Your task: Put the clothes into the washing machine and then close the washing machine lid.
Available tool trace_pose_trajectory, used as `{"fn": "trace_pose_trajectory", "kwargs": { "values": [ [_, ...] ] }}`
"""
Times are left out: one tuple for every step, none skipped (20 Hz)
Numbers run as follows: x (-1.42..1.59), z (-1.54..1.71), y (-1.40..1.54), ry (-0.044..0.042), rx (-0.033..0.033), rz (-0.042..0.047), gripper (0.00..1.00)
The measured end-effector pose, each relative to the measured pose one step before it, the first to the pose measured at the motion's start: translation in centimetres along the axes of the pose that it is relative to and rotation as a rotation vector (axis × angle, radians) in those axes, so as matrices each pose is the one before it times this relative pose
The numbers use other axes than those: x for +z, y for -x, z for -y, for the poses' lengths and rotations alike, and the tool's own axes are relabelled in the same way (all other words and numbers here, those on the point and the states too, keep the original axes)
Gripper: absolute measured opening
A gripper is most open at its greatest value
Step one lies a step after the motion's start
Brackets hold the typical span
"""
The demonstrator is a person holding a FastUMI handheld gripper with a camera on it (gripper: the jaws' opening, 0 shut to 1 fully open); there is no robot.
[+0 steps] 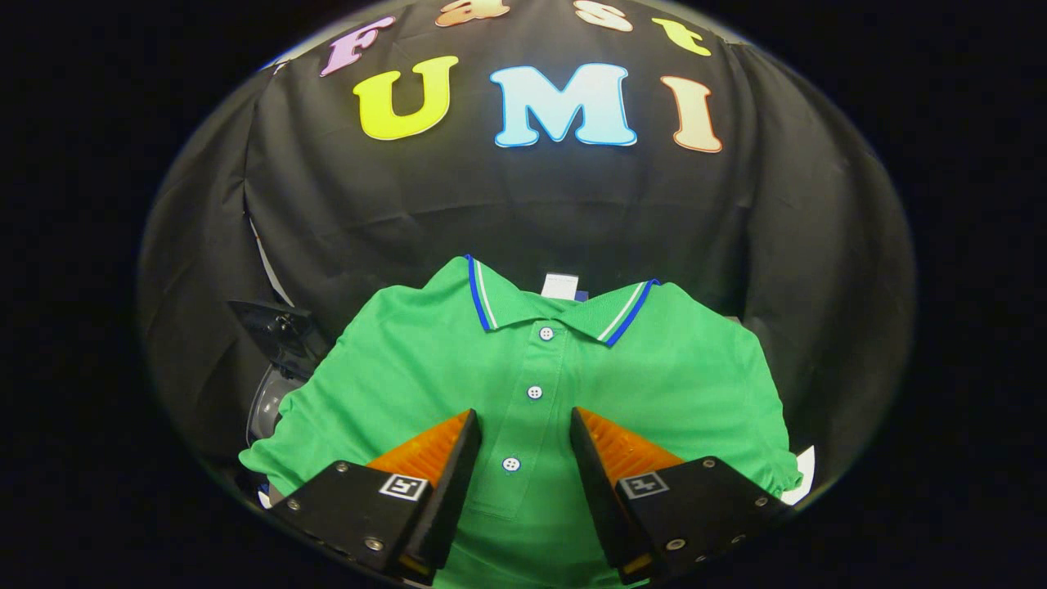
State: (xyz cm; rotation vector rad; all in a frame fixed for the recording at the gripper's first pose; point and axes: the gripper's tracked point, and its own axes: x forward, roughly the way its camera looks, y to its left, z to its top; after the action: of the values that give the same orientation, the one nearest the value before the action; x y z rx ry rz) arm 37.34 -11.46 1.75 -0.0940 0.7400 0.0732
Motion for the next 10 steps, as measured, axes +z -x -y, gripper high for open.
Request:
{"fn": "trace_pose_trajectory", "kwargs": {
  "values": [
    [0.072, -0.16, -0.005, 0.00193, 0.01209, -0.00041, 0.62],
    [-0.048, -0.173, 0.04, 0.00302, 0.00934, 0.00372, 0.53],
    [0.186, -0.088, 0.079, -0.00194, 0.00654, 0.00694, 0.43],
    [-0.027, -0.041, -0.052, -0.00038, 0.00834, 0.00882, 0.33],
    [0.082, -0.116, 0.098, 0.00597, 0.00473, 0.00969, 0.19],
    [-0.006, -0.078, 0.1, 0.01016, 0.00232, 0.00971, 0.16],
    [0.043, 0.008, 0.029, 0.00447, -0.0003, 0.00878, 0.12],
    [0.03, 0.076, 0.074, -0.00638, -0.00345, 0.01092, 0.09],
    [0.139, -0.03, 0.135, -0.00843, -0.00062, 0.00571, 0.02],
    [0.051, -0.131, -0.168, -0.00577, 0.00289, 0.0105, 0.0]
  ]
}}
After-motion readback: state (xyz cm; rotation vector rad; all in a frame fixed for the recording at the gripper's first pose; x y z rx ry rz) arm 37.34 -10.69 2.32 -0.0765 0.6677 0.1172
